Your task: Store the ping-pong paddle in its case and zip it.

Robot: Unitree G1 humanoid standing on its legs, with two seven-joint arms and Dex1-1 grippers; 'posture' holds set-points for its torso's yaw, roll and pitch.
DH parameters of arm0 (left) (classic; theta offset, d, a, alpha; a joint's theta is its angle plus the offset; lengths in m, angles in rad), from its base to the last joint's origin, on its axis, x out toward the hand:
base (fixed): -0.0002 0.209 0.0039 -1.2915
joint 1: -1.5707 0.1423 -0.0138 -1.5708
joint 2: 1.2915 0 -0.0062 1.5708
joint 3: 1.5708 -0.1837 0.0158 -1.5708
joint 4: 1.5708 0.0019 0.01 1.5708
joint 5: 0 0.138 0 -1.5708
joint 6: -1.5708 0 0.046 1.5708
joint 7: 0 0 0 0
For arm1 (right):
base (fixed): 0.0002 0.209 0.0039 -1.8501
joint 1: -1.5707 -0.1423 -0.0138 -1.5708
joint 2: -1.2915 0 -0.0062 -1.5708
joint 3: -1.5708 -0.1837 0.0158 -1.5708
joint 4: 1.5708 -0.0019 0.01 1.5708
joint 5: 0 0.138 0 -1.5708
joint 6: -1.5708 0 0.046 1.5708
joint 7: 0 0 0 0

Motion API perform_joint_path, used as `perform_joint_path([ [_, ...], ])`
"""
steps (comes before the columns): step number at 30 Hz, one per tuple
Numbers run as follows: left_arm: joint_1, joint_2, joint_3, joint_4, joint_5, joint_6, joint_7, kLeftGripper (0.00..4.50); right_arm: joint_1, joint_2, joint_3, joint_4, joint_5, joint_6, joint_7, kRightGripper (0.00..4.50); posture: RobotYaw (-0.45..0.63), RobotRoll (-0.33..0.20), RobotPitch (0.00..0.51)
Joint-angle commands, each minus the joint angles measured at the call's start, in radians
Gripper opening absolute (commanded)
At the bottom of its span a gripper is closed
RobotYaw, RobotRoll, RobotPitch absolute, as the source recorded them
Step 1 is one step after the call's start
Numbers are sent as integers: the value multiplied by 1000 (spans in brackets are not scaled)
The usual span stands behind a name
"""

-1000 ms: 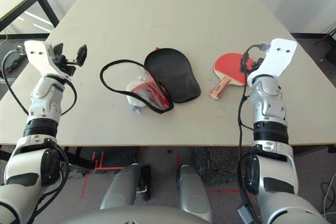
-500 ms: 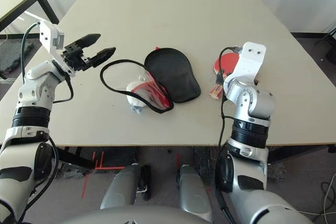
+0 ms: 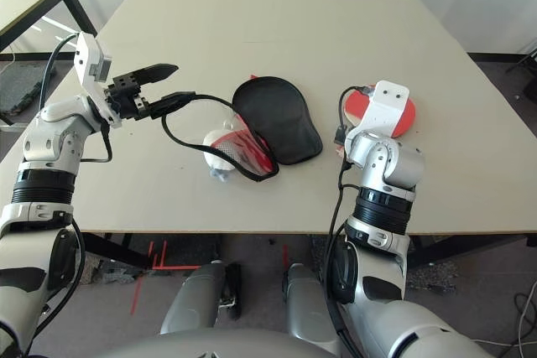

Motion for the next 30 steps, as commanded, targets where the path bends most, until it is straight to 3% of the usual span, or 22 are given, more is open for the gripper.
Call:
perform_joint_path([
  [1, 20, 20, -6, -14, 7, 11, -5, 4500, -8, 2, -7, 24, -11, -5, 9, 1515, 74, 0, 108],
  [3, 27, 22, -4, -16, 7, 17, 2, 4500, 4, -57, 99, 13, -40, -48, 58, 1002, 75, 0, 107],
  [19, 51, 29, 3, -14, 5, 15, 13, 4500, -60, -270, 238, -81, 102, 82, 443, 1003, 79, 0, 96],
  [30, 77, 61, 9, -33, 2, 18, 3, 4500, -41, -276, 370, -163, 186, 187, 590, 1003, 108, 0, 99],
])
